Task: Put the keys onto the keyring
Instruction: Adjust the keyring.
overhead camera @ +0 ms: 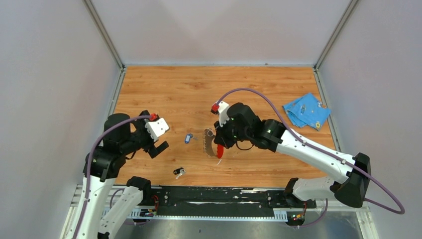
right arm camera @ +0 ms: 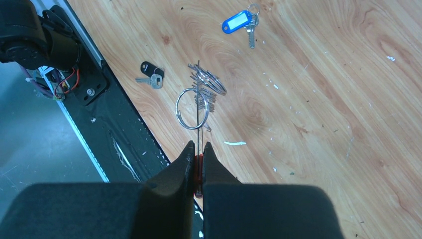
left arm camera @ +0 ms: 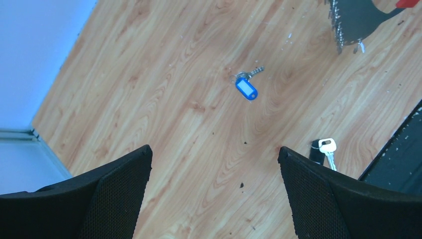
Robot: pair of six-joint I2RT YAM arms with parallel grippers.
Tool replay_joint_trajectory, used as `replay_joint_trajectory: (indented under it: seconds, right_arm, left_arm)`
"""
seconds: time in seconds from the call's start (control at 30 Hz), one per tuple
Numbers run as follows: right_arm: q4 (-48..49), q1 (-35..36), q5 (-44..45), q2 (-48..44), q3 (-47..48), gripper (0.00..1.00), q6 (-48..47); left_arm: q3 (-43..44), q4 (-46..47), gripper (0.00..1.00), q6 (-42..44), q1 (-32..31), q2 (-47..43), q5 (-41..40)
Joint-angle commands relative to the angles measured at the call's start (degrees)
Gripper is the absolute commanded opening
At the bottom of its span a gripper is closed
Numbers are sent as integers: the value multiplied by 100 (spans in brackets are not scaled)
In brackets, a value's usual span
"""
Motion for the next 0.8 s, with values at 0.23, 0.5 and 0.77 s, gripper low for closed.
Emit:
replay_joint_trajectory:
  seconds: [0.23,0.5,0.77]
  right_arm:
    - [131,-69,-87,107,62,0,-130]
    - [283,-77,99,-154,-240,0,72]
    - [365,-77,238,-423,-534,0,229]
  left_arm:
    - [-385,-311,100,137,-12,694,571]
    - [-1197,646,100,817,-12,1827,3]
    - [-1374,1612,96,1037,-14,3283,-1212]
